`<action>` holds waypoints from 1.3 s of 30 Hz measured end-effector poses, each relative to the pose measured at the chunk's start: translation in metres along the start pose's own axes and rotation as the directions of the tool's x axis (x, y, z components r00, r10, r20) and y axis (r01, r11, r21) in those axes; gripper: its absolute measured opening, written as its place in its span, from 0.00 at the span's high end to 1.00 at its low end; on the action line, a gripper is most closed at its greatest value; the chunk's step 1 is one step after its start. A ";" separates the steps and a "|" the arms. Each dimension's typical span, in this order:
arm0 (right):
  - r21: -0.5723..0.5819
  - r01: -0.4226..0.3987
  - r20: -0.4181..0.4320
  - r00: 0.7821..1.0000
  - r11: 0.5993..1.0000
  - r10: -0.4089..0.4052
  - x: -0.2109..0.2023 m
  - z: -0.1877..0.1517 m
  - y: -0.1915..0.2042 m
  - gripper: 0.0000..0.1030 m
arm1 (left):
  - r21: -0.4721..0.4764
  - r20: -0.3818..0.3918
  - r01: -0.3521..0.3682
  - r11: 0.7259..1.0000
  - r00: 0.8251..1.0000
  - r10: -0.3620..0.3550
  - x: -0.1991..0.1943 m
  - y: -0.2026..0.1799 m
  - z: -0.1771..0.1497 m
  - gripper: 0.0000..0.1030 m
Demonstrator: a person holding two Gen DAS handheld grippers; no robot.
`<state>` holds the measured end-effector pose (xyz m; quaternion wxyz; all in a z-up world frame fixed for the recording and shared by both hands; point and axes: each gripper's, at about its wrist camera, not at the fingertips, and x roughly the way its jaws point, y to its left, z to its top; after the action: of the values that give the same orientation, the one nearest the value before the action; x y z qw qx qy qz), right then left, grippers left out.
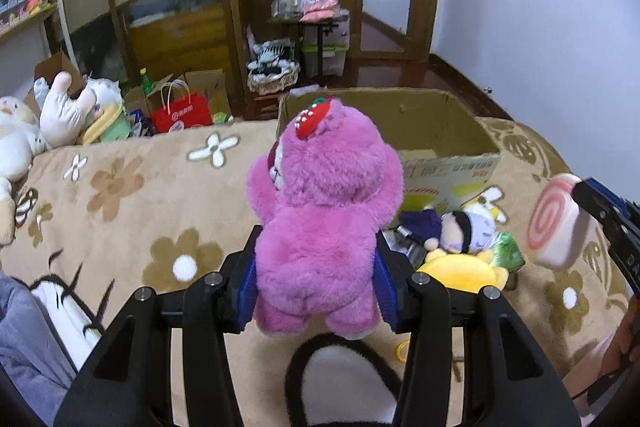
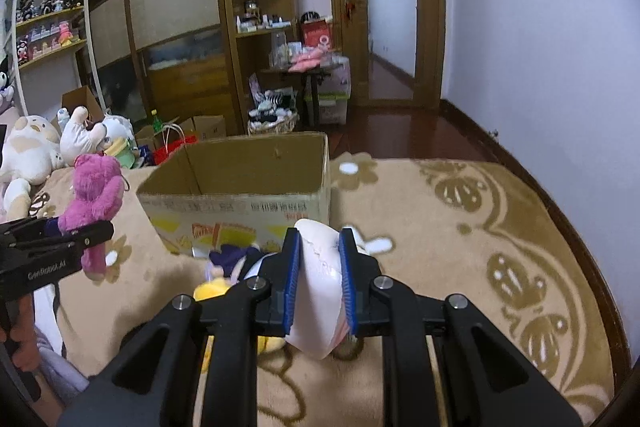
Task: Organize soft objects
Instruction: 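Carry the pink bear into the box with the left tool while the right tool carries the cushion over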
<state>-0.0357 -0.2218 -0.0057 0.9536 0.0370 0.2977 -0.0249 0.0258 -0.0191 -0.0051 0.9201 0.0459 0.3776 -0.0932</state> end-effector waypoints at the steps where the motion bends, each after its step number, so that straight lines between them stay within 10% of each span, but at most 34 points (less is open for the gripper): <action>1: -0.006 0.002 0.010 1.000 1.000 -0.002 0.000 0.004 0.000 0.81 | 0.016 0.017 -0.012 1.000 1.000 0.012 -0.003 -0.002 0.003 0.54; 20: -0.044 -0.073 0.148 0.986 0.996 0.079 0.039 0.090 0.013 0.80 | 0.062 0.175 -0.060 0.996 0.983 0.048 0.016 -0.001 0.093 0.54; 39: -0.125 -0.111 0.127 0.984 0.986 0.127 0.105 0.072 0.046 0.77 | 0.084 0.047 -0.022 0.996 0.999 0.019 0.104 -0.007 0.083 0.54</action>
<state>0.0940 -0.1846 -0.0040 0.9718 -0.0031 0.2310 0.0475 0.1540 -0.0532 -0.0192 0.9267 0.0864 0.3515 -0.1007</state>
